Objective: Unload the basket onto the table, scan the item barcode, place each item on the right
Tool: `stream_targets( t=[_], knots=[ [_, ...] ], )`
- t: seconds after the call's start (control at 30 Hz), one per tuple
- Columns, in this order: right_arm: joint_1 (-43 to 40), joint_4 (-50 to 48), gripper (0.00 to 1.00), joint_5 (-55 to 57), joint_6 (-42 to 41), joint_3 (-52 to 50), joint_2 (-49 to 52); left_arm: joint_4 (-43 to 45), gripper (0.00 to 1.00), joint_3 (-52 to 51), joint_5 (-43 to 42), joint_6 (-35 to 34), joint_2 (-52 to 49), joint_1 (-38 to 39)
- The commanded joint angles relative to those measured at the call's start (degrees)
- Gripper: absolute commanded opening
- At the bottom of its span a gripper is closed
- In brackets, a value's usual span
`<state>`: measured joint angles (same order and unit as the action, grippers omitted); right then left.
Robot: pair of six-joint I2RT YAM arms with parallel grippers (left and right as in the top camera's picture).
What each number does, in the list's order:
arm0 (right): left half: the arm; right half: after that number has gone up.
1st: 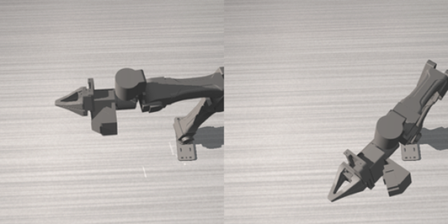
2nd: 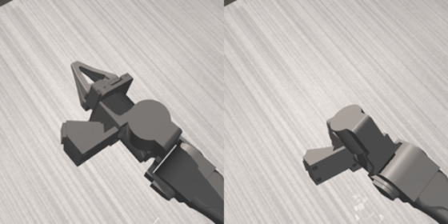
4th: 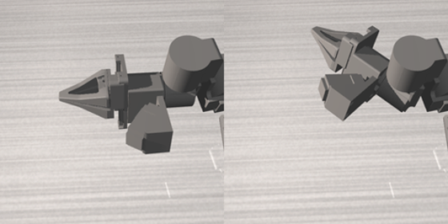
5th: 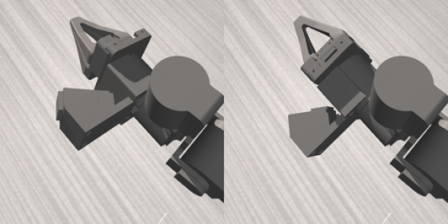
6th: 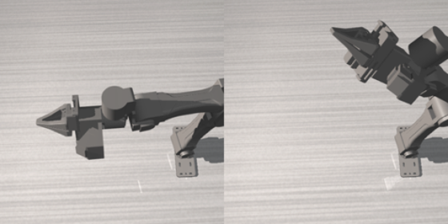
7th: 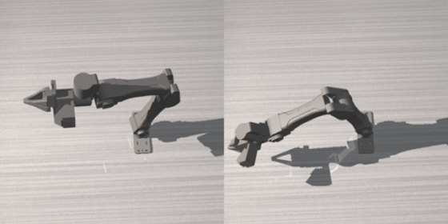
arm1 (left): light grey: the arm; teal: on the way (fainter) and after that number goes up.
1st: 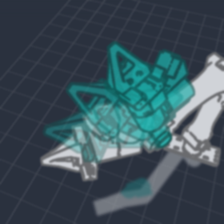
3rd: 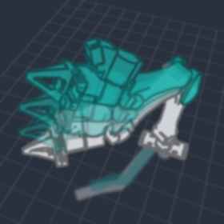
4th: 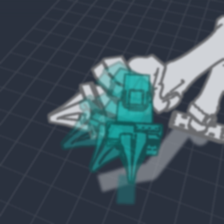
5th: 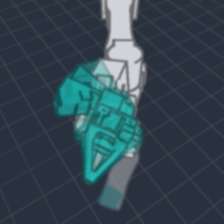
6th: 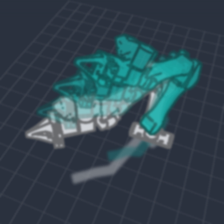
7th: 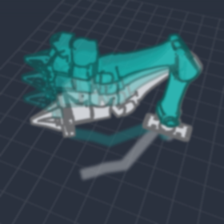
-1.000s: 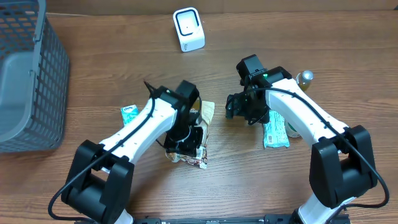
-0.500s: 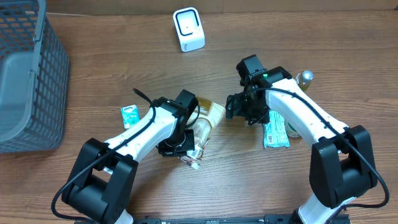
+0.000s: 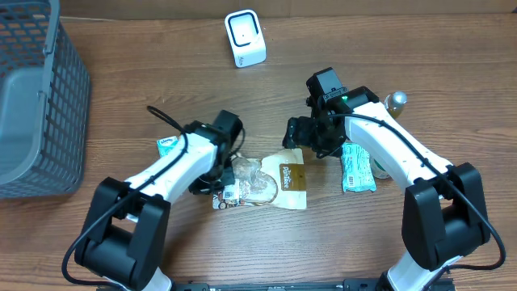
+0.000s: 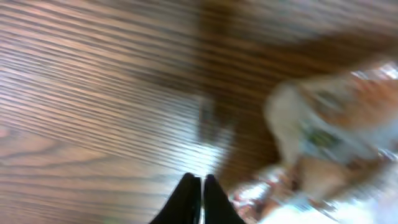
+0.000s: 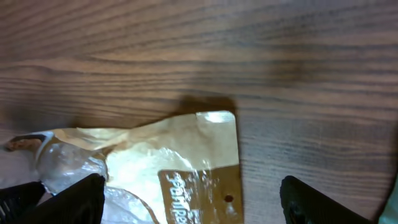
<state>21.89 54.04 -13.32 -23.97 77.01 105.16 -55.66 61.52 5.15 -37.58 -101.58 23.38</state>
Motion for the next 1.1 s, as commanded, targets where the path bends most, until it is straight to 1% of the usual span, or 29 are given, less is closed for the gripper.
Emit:
stream_targets(
  t=[0.0, 0.03, 0.17, 0.2, 0.23, 0.27, 0.33, 0.4, 0.43, 0.53, 0.67, 0.9, 1.07],
  knots=[
    [0.3, -2.0, 0.87, -0.5, -0.2, -0.2, -0.7, 0.4, 0.04, -0.2, 0.4, 0.4, 0.6, -2.2],
    [0.3, -3.1, 0.87, -0.5, -0.2, -0.2, -0.7, 0.5, 0.04, -0.2, -0.4, 1.0, 0.6, -2.5],
    [0.6, -8.9, 0.74, -0.5, -0.2, -0.2, -0.6, 0.8, 0.04, -0.1, -2.4, 2.3, 0.6, -2.9],
    [0.9, -10.7, 0.66, -0.5, -0.2, -0.2, -0.6, 0.8, 0.05, 0.0, -2.4, 2.3, 0.6, -2.8],
    [1.2, -12.2, 0.53, -0.5, -0.2, -0.2, -0.5, 0.8, 0.05, -0.1, -2.4, 2.3, 0.6, -2.8],
    [1.5, -13.6, 0.44, -0.5, -0.2, -0.2, -0.5, 0.9, 0.06, -0.1, -2.4, 2.2, 0.6, -2.8],
    [2.6, -16.5, 0.21, -0.5, -0.2, -0.2, -0.3, 0.9, 0.08, -0.1, -2.4, 1.9, 0.6, -2.8],
    [3.7, -18.9, 0.07, -0.5, -0.2, -0.2, -0.2, 1.0, 0.09, -0.1, -2.4, 1.6, 0.6, -2.8],
    [4.3, -20.1, 0.04, -0.3, -0.2, -0.2, 0.0, 1.1, 0.10, -0.1, -2.4, 1.6, 0.6, -2.8],
    [6.0, -22.6, 0.04, 1.0, -0.2, -0.2, 1.0, 1.4, 0.11, -0.1, -2.4, 1.6, 0.6, -2.8],
    [7.9, -22.6, 0.04, 6.1, -0.2, -0.2, 2.4, 1.2, 0.11, -0.1, -3.6, 1.6, 0.6, -2.7],
    [8.3, -18.5, 0.04, 10.8, -0.2, -0.2, 6.1, 0.2, 0.13, -0.1, -4.2, 1.6, 0.6, -2.7],
    [8.0, -15.5, 0.04, 11.8, -0.2, -0.2, 8.7, 0.5, 0.14, -0.1, -4.2, 1.6, 0.6, -2.7]
  ],
)
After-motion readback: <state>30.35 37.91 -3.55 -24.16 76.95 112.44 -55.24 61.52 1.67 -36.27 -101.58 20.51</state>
